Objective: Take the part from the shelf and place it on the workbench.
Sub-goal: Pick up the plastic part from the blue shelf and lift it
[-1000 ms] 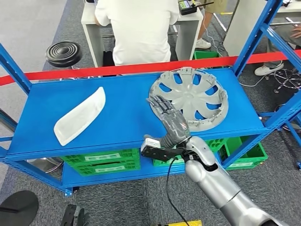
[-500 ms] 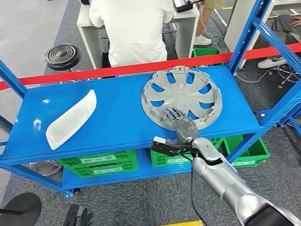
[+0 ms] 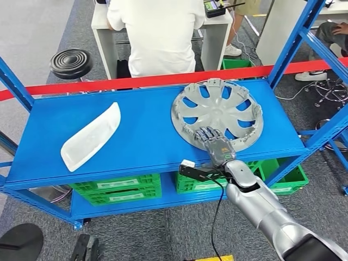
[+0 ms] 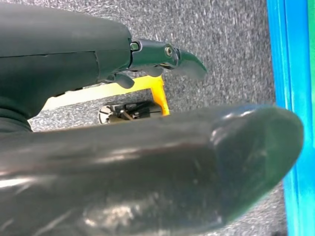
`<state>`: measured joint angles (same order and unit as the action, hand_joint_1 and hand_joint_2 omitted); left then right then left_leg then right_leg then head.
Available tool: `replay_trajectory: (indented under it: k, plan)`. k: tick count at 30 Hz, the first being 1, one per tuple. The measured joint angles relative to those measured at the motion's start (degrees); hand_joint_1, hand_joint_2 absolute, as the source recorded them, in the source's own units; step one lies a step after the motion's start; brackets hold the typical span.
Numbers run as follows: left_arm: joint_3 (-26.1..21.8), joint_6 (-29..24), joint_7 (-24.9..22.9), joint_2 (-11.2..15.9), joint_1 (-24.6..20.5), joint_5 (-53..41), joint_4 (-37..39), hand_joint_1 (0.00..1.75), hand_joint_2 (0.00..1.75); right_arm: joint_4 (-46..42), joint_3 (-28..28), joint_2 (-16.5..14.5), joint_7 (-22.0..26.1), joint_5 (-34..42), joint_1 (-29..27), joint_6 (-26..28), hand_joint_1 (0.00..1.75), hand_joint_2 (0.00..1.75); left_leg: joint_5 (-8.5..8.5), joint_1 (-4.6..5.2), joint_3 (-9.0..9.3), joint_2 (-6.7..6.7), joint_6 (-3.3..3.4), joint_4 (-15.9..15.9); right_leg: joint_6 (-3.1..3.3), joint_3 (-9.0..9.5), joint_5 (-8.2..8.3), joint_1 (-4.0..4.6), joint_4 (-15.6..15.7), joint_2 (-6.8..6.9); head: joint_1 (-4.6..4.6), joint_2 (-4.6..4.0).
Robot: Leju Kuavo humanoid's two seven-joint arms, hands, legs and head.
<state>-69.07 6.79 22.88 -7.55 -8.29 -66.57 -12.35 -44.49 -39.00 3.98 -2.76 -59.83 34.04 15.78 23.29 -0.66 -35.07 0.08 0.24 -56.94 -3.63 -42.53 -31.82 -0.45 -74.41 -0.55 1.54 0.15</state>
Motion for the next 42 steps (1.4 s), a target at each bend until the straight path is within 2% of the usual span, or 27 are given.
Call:
replay_trajectory:
  k: [1, 2, 4, 5, 6, 9, 10, 11, 13, 14, 15, 16, 17, 19, 20, 22, 25, 26, 27, 29, 30, 31, 32, 34, 36, 40, 42]
  plan:
    - [0.0, 0.0, 0.0, 0.0, 0.0, 0.0, 0.0, 0.0, 0.0, 0.1, 0.0, 0.0, -0.3, -0.5, 0.0, 0.1, 0.0, 1.75, -0.02, -0.02, 0.02, 0.03, -0.03, 0.0, -0.06, -0.03, 0.47, -0.05, -0.2, 0.01, 0.02, 0.0]
    - [0.0, 0.0, 0.0, 0.0, 0.0, 0.1, 0.0, 0.0, 0.0, 0.2, 0.0, 0.1, -0.4, -0.8, 0.0, 0.2, 0.0, 1.75, -0.05, -0.09, 0.06, 0.02, -0.09, 0.0, -0.09, 1.09, 1.87, -0.12, 1.8, 0.03, 0.02, 0.0]
    - [0.1, 0.0, 0.0, 0.0, 0.0, 0.1, 0.0, 0.0, 0.0, 0.2, -0.1, 0.1, -0.5, -1.1, 0.1, 0.2, 0.0, 1.75, -0.07, -0.12, 0.08, -0.17, -0.5, -0.2, -0.18, 5.36, 5.14, -0.32, 9.8, 0.06, 0.1, 0.0]
    - [0.1, 0.0, 0.0, 0.0, 0.0, 0.1, 0.0, 0.0, 0.0, 0.2, -0.2, 0.1, -0.7, -1.3, 0.2, 0.2, 0.0, 1.75, -0.1, -0.03, 0.03, -0.31, -0.81, -0.3, 0.0, 7.08, 6.12, -0.42, 12.9, -0.02, 0.09, 0.0]
    - [0.1, 0.0, 0.0, 0.0, -0.1, 0.2, 0.0, 0.0, 0.0, 0.2, -0.2, 0.1, -1.0, -1.7, 0.3, 0.3, 0.0, 1.75, -0.17, 0.08, -0.04, -0.43, -1.17, -0.3, 0.27, 8.08, 6.54, -0.44, 14.8, -0.08, 0.07, 0.0]
    - [0.2, 0.0, 0.0, 0.0, 0.0, 0.5, 0.0, 0.0, 0.0, 0.4, -0.4, 0.1, -2.7, -3.4, 0.4, 0.4, 0.0, 1.75, -0.53, 0.01, -0.19, -0.58, -2.22, 0.1, 1.65, 8.2, 6.89, -0.33, 15.5, -0.13, -0.02, 0.0]
    - [0.3, 0.0, 0.1, 0.0, 0.0, 0.6, 0.0, 0.0, 0.0, 0.4, -0.3, 0.1, -3.3, -3.8, 0.5, 0.3, 0.36, 1.75, -0.12, -0.05, -0.46, -0.57, -2.51, -0.4, 2.04, 8.16, 7.05, -0.38, 15.6, -0.1, -0.1, 0.0]
    - [0.4, 0.0, 0.1, 0.0, 0.0, 0.7, 0.0, 0.0, 0.0, 0.5, -0.3, 0.1, -3.7, -4.1, 0.6, 0.1, 0.8, 1.75, 1.01, -0.08, -1.23, -0.55, -2.75, -2.0, 2.35, 8.14, 7.21, -0.49, 15.7, -0.05, -0.26, 0.0]
    - [0.5, 0.0, 0.2, 0.0, 0.0, 0.9, 0.0, 0.0, 0.0, 0.9, -0.2, 0.1, -4.4, -4.5, 0.8, -0.6, 1.67, 1.75, 4.77, -0.1, -4.36, -0.53, -3.09, -8.8, 2.65, 8.03, 7.3, -0.54, 15.7, 0.05, -0.56, 0.0]
    - [0.5, 0.1, 0.2, -0.1, 0.0, 1.0, 0.0, 0.0, 0.0, 1.1, -0.1, 0.1, -4.7, -4.8, 0.8, -1.0, 1.75, 1.75, 6.46, -0.12, -6.17, -0.52, -3.22, -12.7, 2.69, 7.97, 7.33, -0.53, 15.7, 0.1, -0.62, 0.0]
    - [0.5, 0.1, 0.2, -0.1, 0.1, 1.0, 0.0, 0.0, 0.0, 1.4, 0.0, 0.1, -4.9, -5.0, 0.8, -1.4, 1.75, 1.75, 7.24, -0.13, -7.4, -0.52, -3.3, -15.3, 2.68, 7.92, 7.35, -0.54, 15.7, 0.13, -0.62, 0.0]
    - [0.5, 0.1, 0.3, -0.1, 0.1, 1.1, 0.0, 0.0, 0.0, 1.7, 0.1, 0.1, -5.0, -5.2, 0.8, -1.8, 1.75, 1.75, 6.92, -0.17, -7.65, -0.51, -3.34, -15.9, 2.62, 7.9, 7.39, -0.57, 15.7, 0.15, -0.62, 0.0]
    - [0.5, 0.1, 0.3, 0.0, 0.2, 1.1, 0.0, 0.0, 0.0, 1.9, 0.2, 0.1, -5.1, -5.4, 0.8, -2.1, 1.75, 1.75, 5.66, -0.24, -6.74, -0.5, -3.36, -14.4, 2.51, 7.89, 7.45, -0.64, 15.7, 0.15, -0.62, 0.0]
    - [0.6, 0.1, 0.4, 0.0, 0.1, 1.2, 0.0, 0.0, 0.0, 2.2, 0.5, 0.1, -5.1, -5.8, 0.9, -2.4, 1.75, 1.75, 2.52, -0.52, -2.69, -0.4, -3.5, -7.3, 2.04, 7.81, 7.55, -0.66, 15.6, 0.05, -0.74, 0.0]
    - [0.6, 0.1, 0.5, 0.0, 0.0, 1.3, 0.0, 0.0, 0.0, 2.3, 0.6, 0.2, -5.1, -5.9, 0.9, -2.5, 1.75, 1.75, 1.61, -0.67, -0.91, -0.45, -3.4, -4.1, 1.71, 7.67, 7.53, -0.57, 15.4, -0.06, -0.86, 0.0]
    - [0.6, 0.1, 0.7, -0.1, -0.1, 1.5, 0.0, 0.0, 0.0, 2.4, 0.9, 0.4, -5.1, -6.2, 1.0, -2.6, 1.75, 1.75, 1.28, -0.77, 0.57, -0.6, -2.82, -1.1, 0.99, 7.4, 7.57, -0.36, 15.4, -0.3, -0.92, 0.0]
    - [0.6, 0.0, 0.8, 0.0, 0.0, 1.8, 0.0, 0.0, 0.0, 2.5, 1.1, 0.9, -5.3, -6.5, 1.1, -2.9, 1.75, 1.75, 1.01, -0.74, 0.3, -0.66, -1.39, -1.0, 0.1, 6.92, 7.33, -0.63, 15.2, -0.26, -0.6, 0.0]
    - [0.6, 0.0, 0.8, 0.0, 0.0, 1.8, 0.0, 0.0, 0.0, 2.5, 1.2, 1.0, -5.3, -6.5, 1.1, -2.9, 1.75, 1.75, 0.87, -0.77, 0.3, -0.6, -1.0, -0.9, -0.11, 6.09, 6.29, -0.67, 13.5, -0.13, -0.45, 0.0]
    - [0.6, 0.0, 0.9, 0.0, 0.0, 1.8, 0.0, 0.0, 0.0, 2.5, 1.2, 1.1, -5.4, -6.5, 1.1, -3.0, 1.75, 1.75, 0.79, -0.76, 0.28, -0.52, -0.7, -0.9, -0.24, 4.63, 4.58, -0.68, 10.5, 0.0, -0.29, 0.0]
    - [0.6, 0.0, 0.9, 0.0, 0.0, 1.9, 0.0, 0.0, 0.0, 2.6, 1.2, 1.2, -5.4, -6.6, 1.2, -3.0, 1.75, 1.75, 0.77, -0.57, 0.22, -0.3, -0.39, -0.9, -0.32, 0.95, 0.9, -0.62, 2.5, 0.08, -0.07, 0.0]
    - [0.6, 0.0, 0.9, 0.0, 0.0, 1.8, 0.0, 0.0, 0.0, 2.6, 1.2, 1.3, -5.4, -6.6, 1.2, -3.0, 1.75, 1.75, 0.77, -0.48, 0.21, -0.22, -0.34, -0.9, -0.3, -0.29, 0.11, -0.62, -0.2, 0.08, -0.05, 0.0]
    - [0.6, 0.0, 0.9, 0.0, 0.0, 1.8, 0.0, 0.0, 0.0, 2.6, 1.2, 1.3, -5.4, -6.6, 1.2, -3.0, 1.75, 1.75, 0.76, -0.43, 0.23, -0.16, -0.31, -0.9, -0.22, -0.48, 0.45, -0.61, -0.7, 0.08, -0.05, 0.0]
    - [0.6, 0.0, 0.9, 0.0, 0.0, 1.8, 0.0, 0.0, 0.0, 2.6, 1.2, 1.3, -5.4, -6.6, 1.3, -3.0, 1.75, 1.75, 0.75, -0.41, 0.29, -0.15, -0.33, -0.9, -0.08, 0.48, 1.78, -0.6, 1.1, 0.08, -0.04, 0.0]
    - [0.6, 0.0, 0.9, 0.0, 0.0, 1.9, 0.0, 0.0, 0.0, 2.6, 1.2, 1.3, -5.3, -6.7, 1.4, -3.2, 1.75, 1.75, 0.77, -0.31, 0.37, -0.15, -0.61, -1.0, 0.22, 4.58, 5.25, -0.57, 8.9, 0.08, 0.01, 0.0]
    - [0.6, 0.0, 0.9, 0.0, -0.1, 2.1, 0.0, 0.0, 0.0, 2.6, 1.2, 1.3, -5.1, -6.8, 1.7, -3.5, 1.75, 1.75, 0.76, -0.11, 0.25, -0.16, -1.23, -1.1, 0.51, 7.36, 6.92, -0.5, 14.3, 0.09, -0.06, 0.0]
    - [0.6, 0.1, 1.1, 0.0, -0.1, 2.3, 0.0, 0.0, 0.0, 2.3, 1.2, 1.2, -4.9, -6.9, 2.0, -3.8, 1.75, 1.75, 0.73, -0.3, -0.17, -0.19, -2.63, -1.2, 1.8, 7.47, 7.43, -0.36, 15.2, 0.27, -0.17, 0.0]
    - [0.6, 0.5, 1.7, 0.0, -0.1, 2.6, 0.0, 0.0, 0.0, 2.2, 1.2, 1.2, -4.8, -6.9, 2.1, -3.5, 1.75, 1.75, 3.25, -0.31, -2.05, -0.18, -3.05, -5.0, 2.31, 7.51, 7.67, -0.54, 15.4, 0.46, -0.39, 0.0]
